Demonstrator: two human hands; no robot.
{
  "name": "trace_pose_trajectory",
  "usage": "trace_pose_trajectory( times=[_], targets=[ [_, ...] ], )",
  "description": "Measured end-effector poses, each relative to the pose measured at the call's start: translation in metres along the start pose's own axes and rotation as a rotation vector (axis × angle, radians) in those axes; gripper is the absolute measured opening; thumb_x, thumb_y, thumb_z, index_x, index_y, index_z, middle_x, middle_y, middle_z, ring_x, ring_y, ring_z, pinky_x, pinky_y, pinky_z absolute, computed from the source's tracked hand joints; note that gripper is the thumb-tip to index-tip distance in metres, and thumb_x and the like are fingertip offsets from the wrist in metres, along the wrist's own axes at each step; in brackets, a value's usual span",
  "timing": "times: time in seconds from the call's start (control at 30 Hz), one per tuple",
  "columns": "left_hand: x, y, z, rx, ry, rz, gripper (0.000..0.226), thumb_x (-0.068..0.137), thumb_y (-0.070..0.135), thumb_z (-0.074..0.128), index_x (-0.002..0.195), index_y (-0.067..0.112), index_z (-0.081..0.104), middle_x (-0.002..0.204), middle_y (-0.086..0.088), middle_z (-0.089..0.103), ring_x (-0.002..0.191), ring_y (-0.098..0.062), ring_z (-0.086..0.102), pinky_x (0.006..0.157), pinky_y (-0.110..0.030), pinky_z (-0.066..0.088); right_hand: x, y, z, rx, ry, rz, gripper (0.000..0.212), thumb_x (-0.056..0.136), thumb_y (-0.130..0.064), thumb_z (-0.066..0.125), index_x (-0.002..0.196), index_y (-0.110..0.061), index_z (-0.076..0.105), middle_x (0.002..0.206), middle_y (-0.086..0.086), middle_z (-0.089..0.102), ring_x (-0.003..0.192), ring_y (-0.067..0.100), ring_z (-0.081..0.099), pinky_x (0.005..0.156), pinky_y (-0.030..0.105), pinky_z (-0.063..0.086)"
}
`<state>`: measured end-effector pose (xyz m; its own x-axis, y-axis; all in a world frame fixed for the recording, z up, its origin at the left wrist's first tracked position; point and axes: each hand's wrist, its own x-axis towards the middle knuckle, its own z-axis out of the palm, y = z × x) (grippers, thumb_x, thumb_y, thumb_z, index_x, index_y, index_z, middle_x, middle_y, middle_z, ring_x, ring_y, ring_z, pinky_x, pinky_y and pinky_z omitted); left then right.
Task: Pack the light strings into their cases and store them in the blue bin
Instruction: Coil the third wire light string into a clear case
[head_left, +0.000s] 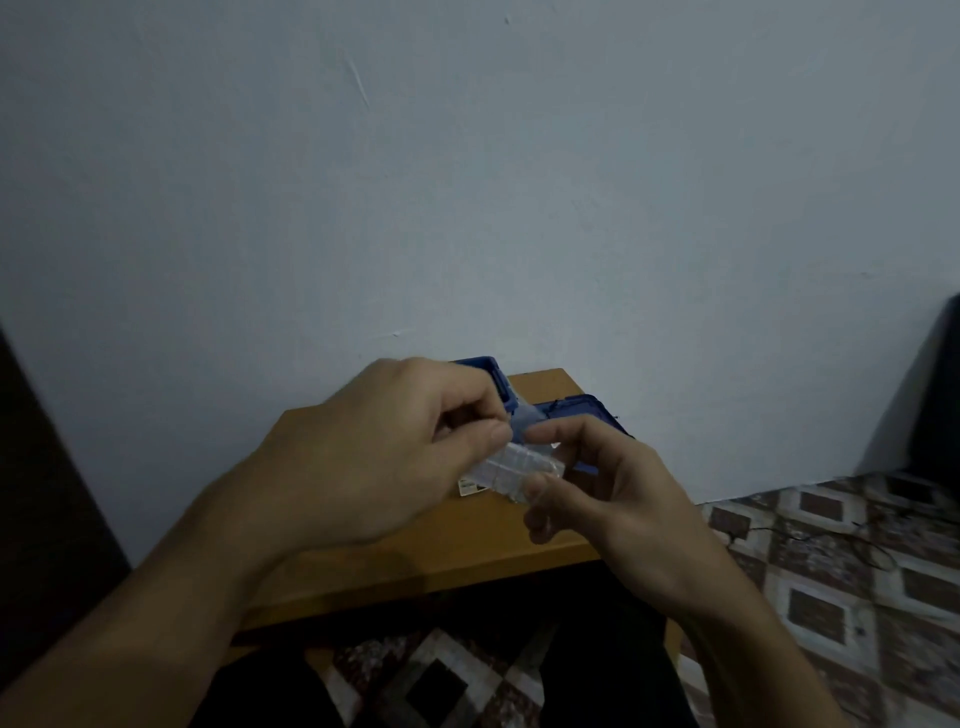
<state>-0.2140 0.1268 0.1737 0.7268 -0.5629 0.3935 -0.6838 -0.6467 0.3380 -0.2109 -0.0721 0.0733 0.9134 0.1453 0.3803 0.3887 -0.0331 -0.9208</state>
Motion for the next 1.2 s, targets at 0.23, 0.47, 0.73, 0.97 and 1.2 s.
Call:
trace_pose_trajectory(
  times=[0.23,0.47,0.73,0.97,1.2],
  targets=[
    [0.039,-0.023,0.000,-0.016,-0.161,0.008,0.010,0.091,0.033,0.066,0.091,0.028,0.074,0.087,0.026,0.067,0.084,0.000,0.063,0.070,-0.017,0.050,-0.003,-0.005,-0.003,0.100,-0.125,0.043,0.024,0.087,-0.015,0.072,0.107,-0.007,0.061,0.090,0.007,0.068,0.076,0.029,0.069,0.073,0.038,0.060],
    [0.028,-0.064,0.031,-0.837,-0.402,-0.314,0.008,0.083,0.012,0.069,0.081,0.016,0.075,0.082,-0.016,0.057,0.067,-0.027,0.039,0.057,-0.029,0.035,-0.006,-0.010,-0.007,0.245,-0.145,0.040,0.024,0.082,-0.014,0.075,0.104,-0.007,0.067,0.101,0.026,0.065,0.075,0.031,0.068,0.070,0.036,0.058],
    [-0.006,-0.053,0.071,-1.341,-0.110,-0.308,0.033,0.079,0.016,0.070,0.112,0.015,0.070,0.066,-0.003,0.045,0.040,-0.005,0.023,0.038,-0.018,0.020,-0.003,-0.006,0.001,0.318,-0.064,0.002,0.018,0.082,-0.012,0.073,0.101,-0.013,0.071,0.101,0.025,0.067,0.073,0.031,0.069,0.070,0.038,0.058],
    [-0.018,-0.038,0.071,-1.223,0.146,-0.285,0.016,0.083,0.019,0.060,0.074,0.019,0.073,0.051,0.000,0.029,0.042,-0.007,0.022,0.047,-0.027,0.015,-0.003,-0.008,0.009,0.381,-0.019,-0.021,0.031,0.080,-0.014,0.075,0.108,-0.003,0.067,0.100,0.019,0.069,0.072,0.031,0.069,0.068,0.036,0.058],
    [-0.025,-0.025,0.062,-1.017,0.158,-0.190,0.028,0.077,0.030,0.067,0.102,0.020,0.077,0.049,-0.002,0.028,0.044,-0.012,0.023,0.045,-0.026,0.021,-0.001,-0.005,0.011,0.439,0.061,-0.042,0.033,0.079,-0.014,0.074,0.108,-0.002,0.067,0.101,0.022,0.067,0.071,0.029,0.069,0.066,0.035,0.059]
  ],
)
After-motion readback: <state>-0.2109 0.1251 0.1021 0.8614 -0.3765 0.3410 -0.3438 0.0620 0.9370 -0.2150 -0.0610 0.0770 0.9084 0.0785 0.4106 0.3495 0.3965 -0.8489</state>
